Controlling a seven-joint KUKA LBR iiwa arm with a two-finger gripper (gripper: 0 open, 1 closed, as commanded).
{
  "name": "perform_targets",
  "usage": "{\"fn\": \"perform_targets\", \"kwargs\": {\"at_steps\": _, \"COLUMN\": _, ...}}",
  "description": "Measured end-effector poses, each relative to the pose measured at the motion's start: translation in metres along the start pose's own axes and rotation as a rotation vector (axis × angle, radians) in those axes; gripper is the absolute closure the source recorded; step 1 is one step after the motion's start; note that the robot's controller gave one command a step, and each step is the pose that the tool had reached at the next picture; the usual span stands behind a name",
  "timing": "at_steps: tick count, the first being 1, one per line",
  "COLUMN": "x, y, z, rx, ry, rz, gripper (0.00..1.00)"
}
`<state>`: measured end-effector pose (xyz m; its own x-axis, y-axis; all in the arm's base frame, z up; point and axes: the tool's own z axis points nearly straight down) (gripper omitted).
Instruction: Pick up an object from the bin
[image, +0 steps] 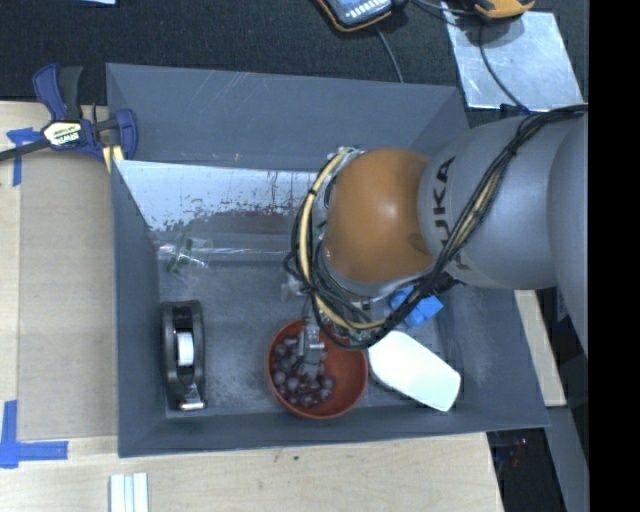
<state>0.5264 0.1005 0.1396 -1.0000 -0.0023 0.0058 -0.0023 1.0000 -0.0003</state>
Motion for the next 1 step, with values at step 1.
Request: {"fn": "perform_targets", "kwargs": {"at_steps": 1, "x": -0.002, "y": -0.0006, "z": -0.0045, "rx": -0.001, "ry": -0.008, "rz": 0.003, "gripper": 0.0}}
